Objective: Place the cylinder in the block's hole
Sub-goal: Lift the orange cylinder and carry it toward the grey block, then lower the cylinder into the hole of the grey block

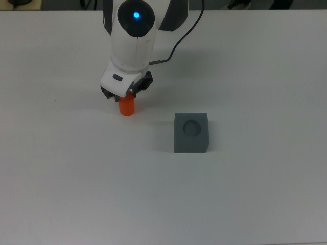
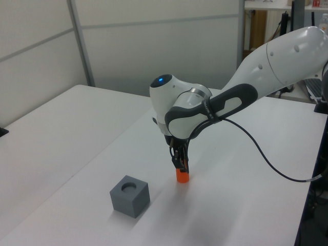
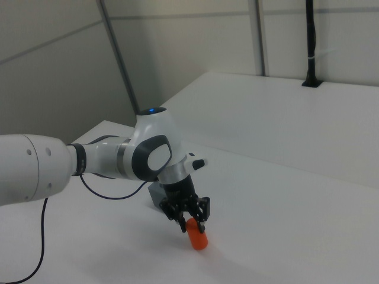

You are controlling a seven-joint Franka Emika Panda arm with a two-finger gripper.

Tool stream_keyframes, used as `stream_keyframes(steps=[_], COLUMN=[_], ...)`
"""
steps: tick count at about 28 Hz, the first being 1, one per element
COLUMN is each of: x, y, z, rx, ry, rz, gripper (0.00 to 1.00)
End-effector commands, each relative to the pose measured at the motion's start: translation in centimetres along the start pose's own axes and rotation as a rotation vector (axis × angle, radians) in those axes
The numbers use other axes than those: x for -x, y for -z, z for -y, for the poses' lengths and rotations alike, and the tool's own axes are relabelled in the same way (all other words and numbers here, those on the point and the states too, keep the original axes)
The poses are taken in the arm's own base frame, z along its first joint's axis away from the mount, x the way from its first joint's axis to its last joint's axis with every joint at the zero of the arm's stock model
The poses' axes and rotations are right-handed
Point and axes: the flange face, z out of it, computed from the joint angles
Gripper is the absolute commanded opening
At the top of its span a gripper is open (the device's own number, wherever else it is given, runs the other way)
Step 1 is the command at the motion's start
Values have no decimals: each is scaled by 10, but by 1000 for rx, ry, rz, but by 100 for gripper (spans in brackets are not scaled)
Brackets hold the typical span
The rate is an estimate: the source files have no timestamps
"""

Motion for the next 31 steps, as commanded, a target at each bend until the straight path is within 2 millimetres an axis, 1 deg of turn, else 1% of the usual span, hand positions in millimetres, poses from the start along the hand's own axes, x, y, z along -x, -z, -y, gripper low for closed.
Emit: stream_keyframes(steps=[1,3,4,6,9,10,15,16,19,21,22,24,26,27,28,31], x=[-4,-6,-11,-18,-22,-24,-28,-32,-36,-40,-41,-44,-49,-59,-63,-74], y=[2,11,23,39,53,68,97,112,125,137,140,136,138,138,137,130], z=[-3,-2,2,7,15,14,15,22,28,37,41,46,50,60,65,70], rx=[12,10,9,-12,-72,-90,-113,-121,-134,-142,-144,-144,-144,-145,-145,-144], ry=[27,23,17,6,-33,-57,-130,-138,-143,-158,-160,-169,-181,-186,-187,-188], rz=[-22,-37,-59,-84,-96,-103,-89,-107,-129,-149,-154,-148,-154,-158,-158,-154], gripper=[0,0,0,0,0,0,0,0,0,0,0,0,0,0,0,0])
